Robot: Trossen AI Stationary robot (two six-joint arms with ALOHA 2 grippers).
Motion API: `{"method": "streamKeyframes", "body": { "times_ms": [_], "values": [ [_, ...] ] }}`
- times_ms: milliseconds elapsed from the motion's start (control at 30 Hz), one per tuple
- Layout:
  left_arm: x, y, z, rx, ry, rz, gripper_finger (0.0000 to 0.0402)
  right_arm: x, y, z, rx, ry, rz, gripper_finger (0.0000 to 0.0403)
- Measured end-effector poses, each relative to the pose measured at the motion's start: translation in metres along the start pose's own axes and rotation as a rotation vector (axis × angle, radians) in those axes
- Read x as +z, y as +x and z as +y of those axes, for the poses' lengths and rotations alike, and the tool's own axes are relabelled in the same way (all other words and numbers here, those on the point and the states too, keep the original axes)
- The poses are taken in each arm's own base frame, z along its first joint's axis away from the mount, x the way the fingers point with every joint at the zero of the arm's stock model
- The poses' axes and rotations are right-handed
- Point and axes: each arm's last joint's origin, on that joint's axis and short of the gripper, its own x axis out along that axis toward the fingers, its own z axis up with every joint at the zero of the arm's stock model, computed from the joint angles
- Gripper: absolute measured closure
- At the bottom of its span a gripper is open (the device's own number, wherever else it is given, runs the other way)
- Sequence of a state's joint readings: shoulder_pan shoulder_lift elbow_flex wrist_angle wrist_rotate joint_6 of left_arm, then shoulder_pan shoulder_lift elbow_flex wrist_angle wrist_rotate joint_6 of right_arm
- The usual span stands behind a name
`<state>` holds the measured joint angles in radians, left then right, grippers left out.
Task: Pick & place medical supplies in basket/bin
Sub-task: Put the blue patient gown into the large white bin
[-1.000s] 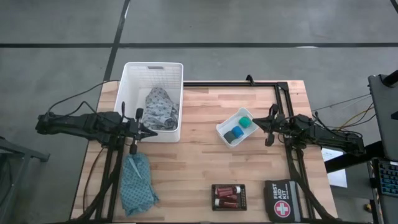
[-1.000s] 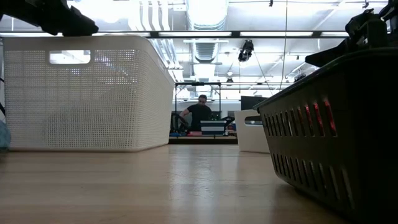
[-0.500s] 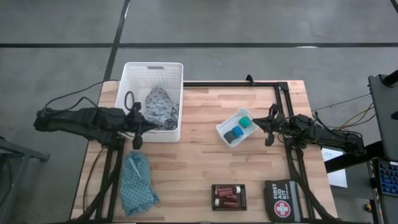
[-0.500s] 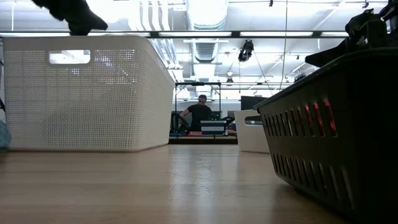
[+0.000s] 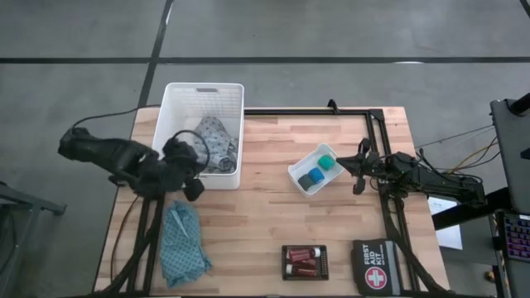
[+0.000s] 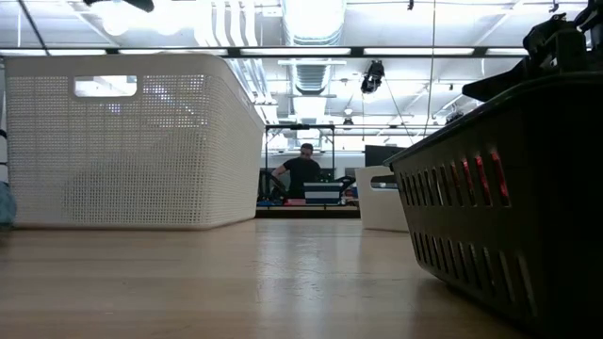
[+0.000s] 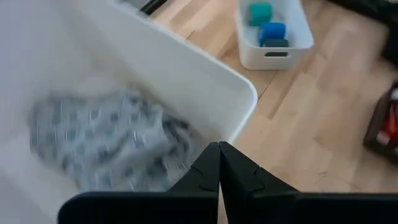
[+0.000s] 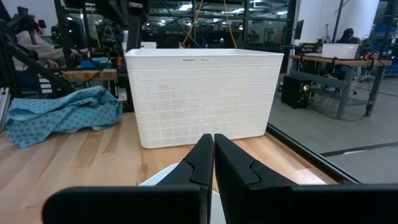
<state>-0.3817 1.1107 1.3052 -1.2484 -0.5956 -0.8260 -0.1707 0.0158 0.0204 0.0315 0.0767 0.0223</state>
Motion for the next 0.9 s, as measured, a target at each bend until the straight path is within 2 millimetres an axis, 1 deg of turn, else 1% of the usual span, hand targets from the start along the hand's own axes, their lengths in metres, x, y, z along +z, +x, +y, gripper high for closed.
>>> {"method": "streamKeyframes", "body": {
  "times_ms": [100,267,333,400,533,667,900],
  "values": [
    [-0.006,-0.006,-0.013,0.04,-0.138,0.048,0.0396,0.0,0.0,0.0,0.0,0.0,0.0,0.0392],
    [-0.027,-0.009,-0.03,0.085,-0.288,0.128,0.0395,0.0,0.0,0.0,0.0,0.0,0.0,0.0392],
    [-0.036,-0.01,-0.037,0.105,-0.356,0.18,0.0389,0.0,0.0,0.0,0.0,0.0,0.0,0.0392],
    [-0.045,-0.011,-0.045,0.119,-0.403,0.226,0.0377,0.0,0.0,0.0,0.0,0.0,0.0,0.0392],
    [-0.061,-0.011,-0.06,0.145,-0.403,0.264,0.0347,0.0,0.0,0.0,0.0,0.0,0.0,0.0392],
    [-0.078,-0.008,-0.078,0.189,-0.441,0.31,0.0317,0.0,0.0,0.0,0.001,0.0,0.0,0.0392],
    [-0.102,-0.002,-0.1,0.258,-0.49,0.358,0.0256,0.0,0.0,0.0,0.0,0.0,0.0,0.0392]
  ]
}}
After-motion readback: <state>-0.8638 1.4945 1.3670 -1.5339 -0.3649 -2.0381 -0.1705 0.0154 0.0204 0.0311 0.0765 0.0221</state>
